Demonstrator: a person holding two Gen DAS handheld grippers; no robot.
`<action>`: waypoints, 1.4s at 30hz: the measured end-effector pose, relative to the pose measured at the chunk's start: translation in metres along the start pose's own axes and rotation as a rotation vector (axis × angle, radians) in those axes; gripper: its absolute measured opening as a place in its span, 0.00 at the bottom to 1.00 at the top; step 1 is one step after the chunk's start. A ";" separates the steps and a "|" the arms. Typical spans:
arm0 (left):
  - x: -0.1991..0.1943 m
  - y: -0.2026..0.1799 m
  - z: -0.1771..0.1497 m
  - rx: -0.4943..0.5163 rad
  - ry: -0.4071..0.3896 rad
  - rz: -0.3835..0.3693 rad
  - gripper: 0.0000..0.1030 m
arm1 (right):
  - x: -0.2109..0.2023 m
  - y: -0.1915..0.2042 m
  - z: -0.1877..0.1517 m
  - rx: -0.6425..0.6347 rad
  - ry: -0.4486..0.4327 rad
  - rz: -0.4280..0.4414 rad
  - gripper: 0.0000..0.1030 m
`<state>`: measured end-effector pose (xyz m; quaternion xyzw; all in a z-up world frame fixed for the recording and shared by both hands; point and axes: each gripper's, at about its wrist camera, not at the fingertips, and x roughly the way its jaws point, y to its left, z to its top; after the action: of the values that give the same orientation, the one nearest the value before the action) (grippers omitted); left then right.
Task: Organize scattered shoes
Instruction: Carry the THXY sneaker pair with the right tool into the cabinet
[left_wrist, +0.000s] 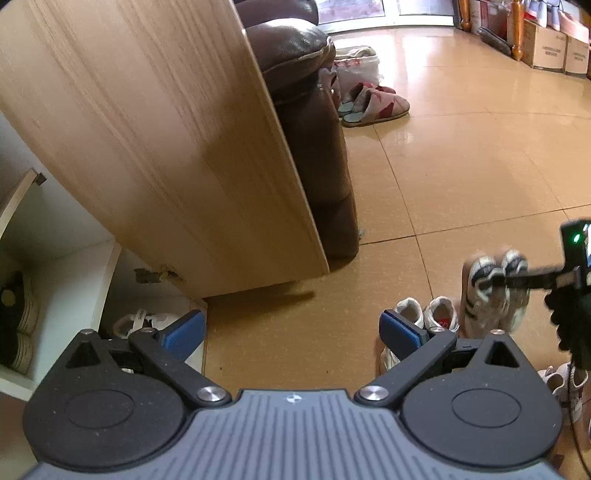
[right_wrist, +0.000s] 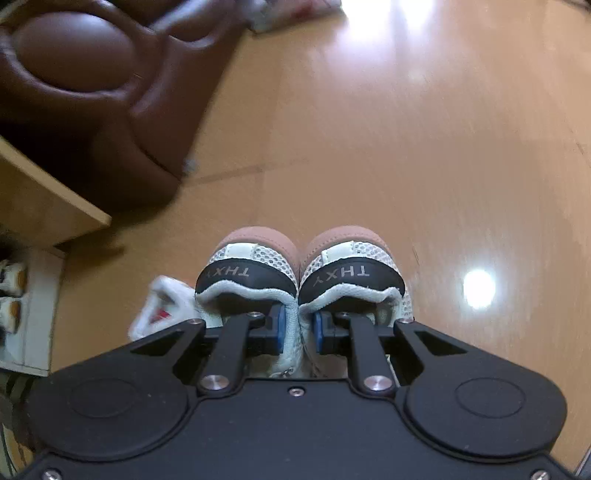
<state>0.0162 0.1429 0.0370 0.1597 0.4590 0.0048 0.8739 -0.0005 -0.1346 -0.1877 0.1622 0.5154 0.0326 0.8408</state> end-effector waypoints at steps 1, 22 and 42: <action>-0.002 0.004 -0.003 -0.007 -0.001 0.011 0.98 | -0.004 0.003 0.003 -0.015 -0.010 0.005 0.15; -0.043 0.090 -0.080 -0.175 -0.008 0.125 0.98 | -0.077 0.288 0.076 -0.662 -0.116 0.444 0.15; -0.077 0.188 -0.117 -0.504 -0.088 0.253 0.98 | -0.072 0.546 0.076 -1.053 -0.117 0.639 0.15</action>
<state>-0.0965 0.3420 0.0901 -0.0066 0.3813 0.2209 0.8977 0.0943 0.3471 0.0727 -0.1267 0.3091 0.5240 0.7834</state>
